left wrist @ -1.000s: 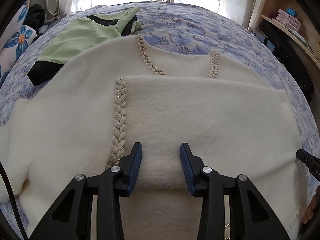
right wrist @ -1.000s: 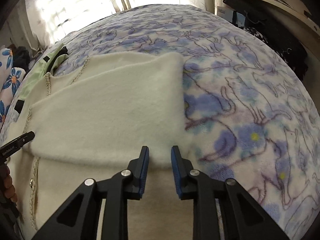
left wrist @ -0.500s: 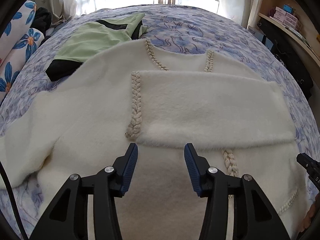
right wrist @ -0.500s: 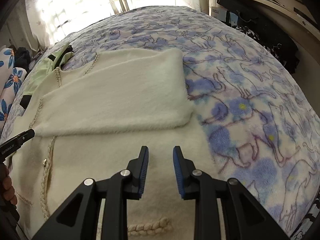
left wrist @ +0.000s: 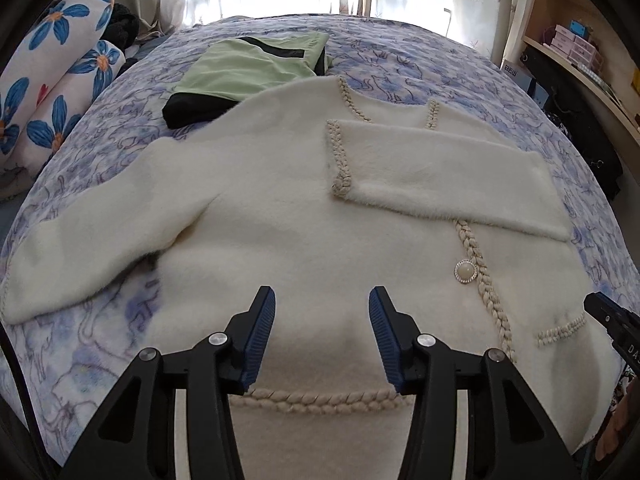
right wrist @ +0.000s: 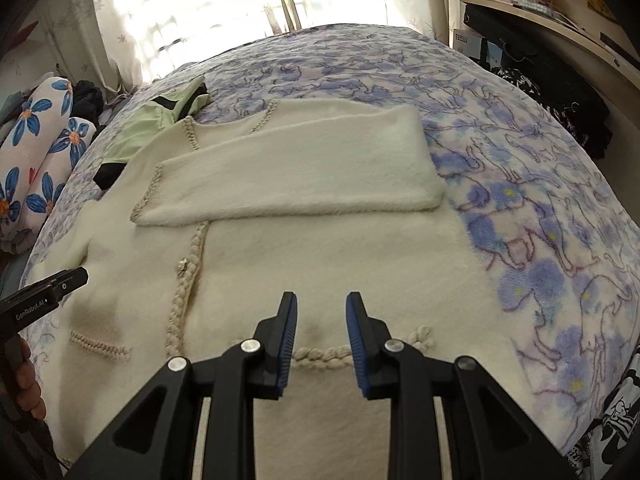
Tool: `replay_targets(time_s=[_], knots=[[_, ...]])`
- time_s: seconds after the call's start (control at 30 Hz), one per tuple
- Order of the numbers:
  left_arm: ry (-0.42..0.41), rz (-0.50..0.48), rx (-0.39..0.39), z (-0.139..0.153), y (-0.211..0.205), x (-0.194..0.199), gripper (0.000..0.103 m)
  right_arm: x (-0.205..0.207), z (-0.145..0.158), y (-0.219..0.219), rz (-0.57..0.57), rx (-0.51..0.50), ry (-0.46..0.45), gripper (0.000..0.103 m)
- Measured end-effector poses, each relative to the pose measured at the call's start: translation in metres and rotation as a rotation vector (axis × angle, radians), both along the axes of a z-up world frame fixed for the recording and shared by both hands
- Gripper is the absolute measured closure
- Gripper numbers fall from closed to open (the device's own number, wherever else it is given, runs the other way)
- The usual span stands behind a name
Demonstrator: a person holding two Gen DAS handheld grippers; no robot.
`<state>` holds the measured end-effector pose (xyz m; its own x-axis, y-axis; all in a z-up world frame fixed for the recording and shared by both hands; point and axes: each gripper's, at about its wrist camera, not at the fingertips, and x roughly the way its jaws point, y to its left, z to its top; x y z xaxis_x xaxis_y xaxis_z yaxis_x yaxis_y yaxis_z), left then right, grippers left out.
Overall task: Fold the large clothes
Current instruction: 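Reach the left gripper to the other sleeve cuff and grasp it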
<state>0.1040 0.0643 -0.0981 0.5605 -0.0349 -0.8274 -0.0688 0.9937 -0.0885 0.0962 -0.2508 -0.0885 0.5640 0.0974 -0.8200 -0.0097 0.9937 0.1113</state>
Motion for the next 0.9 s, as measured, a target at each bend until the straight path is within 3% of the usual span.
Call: replay_targets(time_s=[0.4, 0.9], knots=[[-0.071, 0.133, -0.043, 0.008, 0.078, -0.079, 0.055, -0.025, 0.024, 0.091, 0.169, -0.039, -0.042, 0.078], [-0.054, 0.334, -0.136, -0.030, 0.226, -0.114, 0.055, -0.021, 0.031, 0.231, 0.356, -0.082, -0.106, 0.078]])
